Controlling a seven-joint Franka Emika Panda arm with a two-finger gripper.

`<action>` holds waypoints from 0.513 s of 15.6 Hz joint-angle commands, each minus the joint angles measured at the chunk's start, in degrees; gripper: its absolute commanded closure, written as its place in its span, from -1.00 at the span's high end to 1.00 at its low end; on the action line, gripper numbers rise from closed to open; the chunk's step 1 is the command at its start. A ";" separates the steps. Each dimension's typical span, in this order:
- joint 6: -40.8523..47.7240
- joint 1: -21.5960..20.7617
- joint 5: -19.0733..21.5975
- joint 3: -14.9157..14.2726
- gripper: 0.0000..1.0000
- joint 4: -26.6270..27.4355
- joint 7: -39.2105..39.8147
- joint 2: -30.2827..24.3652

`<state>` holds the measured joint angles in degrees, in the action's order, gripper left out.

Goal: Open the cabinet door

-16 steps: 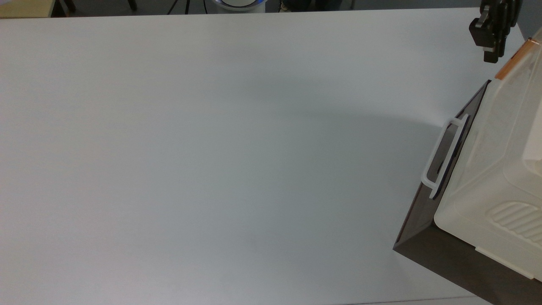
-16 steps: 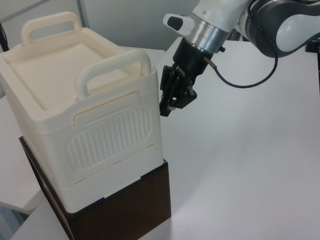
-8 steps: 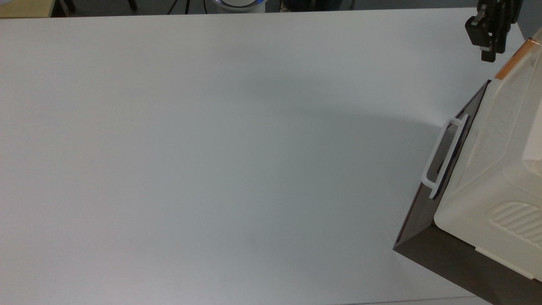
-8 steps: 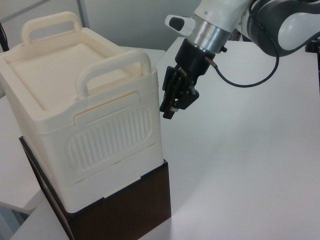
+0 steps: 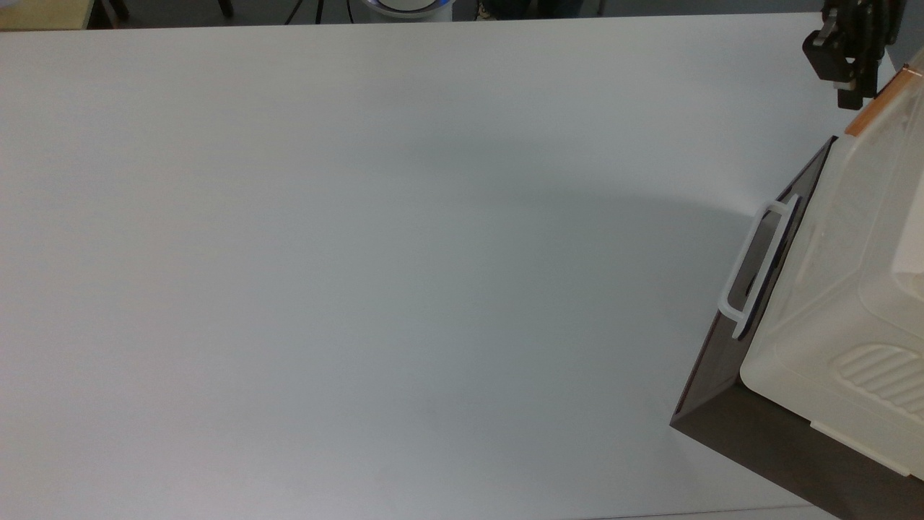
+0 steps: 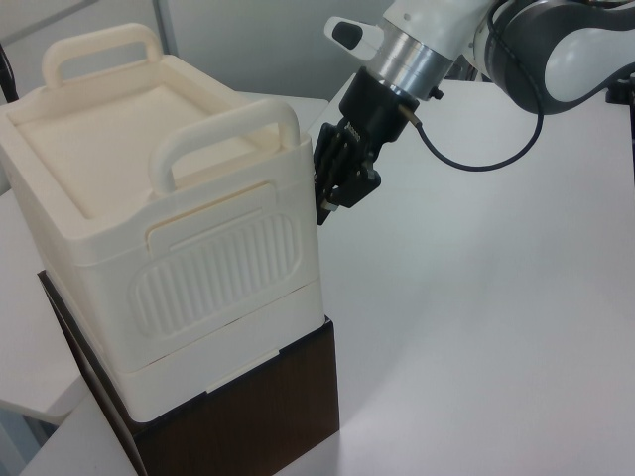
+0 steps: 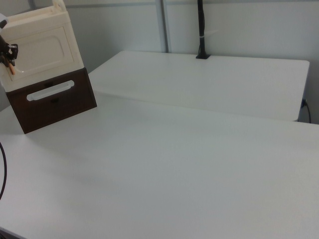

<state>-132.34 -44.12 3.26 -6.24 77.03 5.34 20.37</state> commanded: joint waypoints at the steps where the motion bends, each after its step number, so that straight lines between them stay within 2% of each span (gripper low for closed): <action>1: -1.95 -0.61 -0.09 -0.53 -0.77 -1.97 -0.33 2.13; 6: -2.04 -0.79 -0.09 -0.44 -0.52 -1.89 -0.24 2.31; 8: -2.04 -0.79 -0.01 -0.44 -0.50 -1.89 -0.33 2.22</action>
<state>-132.34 -44.39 3.14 -6.32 76.98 5.35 20.44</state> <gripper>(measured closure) 0.771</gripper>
